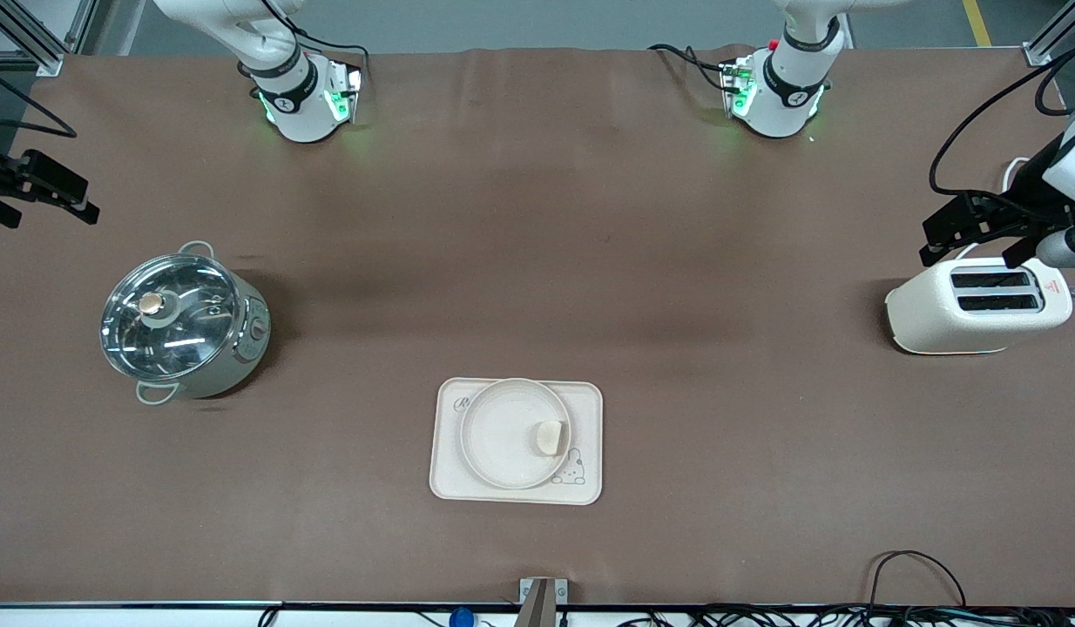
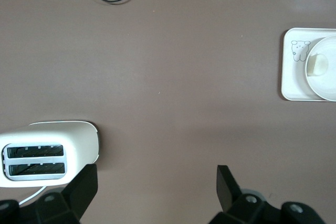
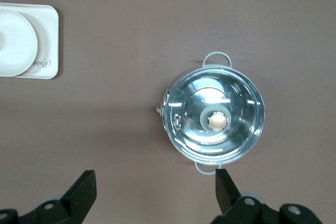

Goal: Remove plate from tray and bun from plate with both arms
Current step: 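Move the right gripper over to the white plate on the tray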

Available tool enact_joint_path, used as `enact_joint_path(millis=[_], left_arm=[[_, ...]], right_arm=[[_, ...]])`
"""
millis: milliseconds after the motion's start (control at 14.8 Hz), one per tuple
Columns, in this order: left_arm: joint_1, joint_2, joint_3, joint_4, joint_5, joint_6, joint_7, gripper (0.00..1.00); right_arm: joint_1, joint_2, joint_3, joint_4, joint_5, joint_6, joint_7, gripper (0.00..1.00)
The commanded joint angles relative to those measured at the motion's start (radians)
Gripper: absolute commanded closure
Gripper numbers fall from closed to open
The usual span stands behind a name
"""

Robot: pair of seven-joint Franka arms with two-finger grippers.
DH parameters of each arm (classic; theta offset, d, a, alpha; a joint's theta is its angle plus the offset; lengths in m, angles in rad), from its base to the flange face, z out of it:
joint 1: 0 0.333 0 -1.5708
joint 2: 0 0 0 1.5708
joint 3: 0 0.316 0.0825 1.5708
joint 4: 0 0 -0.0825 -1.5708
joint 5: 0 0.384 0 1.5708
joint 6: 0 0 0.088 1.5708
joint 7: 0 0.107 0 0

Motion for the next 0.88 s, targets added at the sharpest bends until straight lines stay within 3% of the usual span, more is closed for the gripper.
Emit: enact_joint_path(millis=[0,270,809], left_arm=[[0.001,-0.001,-0.005,0.015,0.019,-0.019,-0.002,0.00],[0.001,-0.001,-0.005,0.014,0.019,-0.019,0.000,0.00],[0.001,-0.001,-0.003,0.009,0.019,-0.020,0.003,0.00]], right_arm=[[0.047,0.098,0.004,0.000,0.033,0.090,0.006,0.00],[0.123,0.300,0.006,0.049,0.076,0.175,0.004,0.00],[0.301,0.623,0.010,0.051,0.366,0.529,0.021,0.00]])
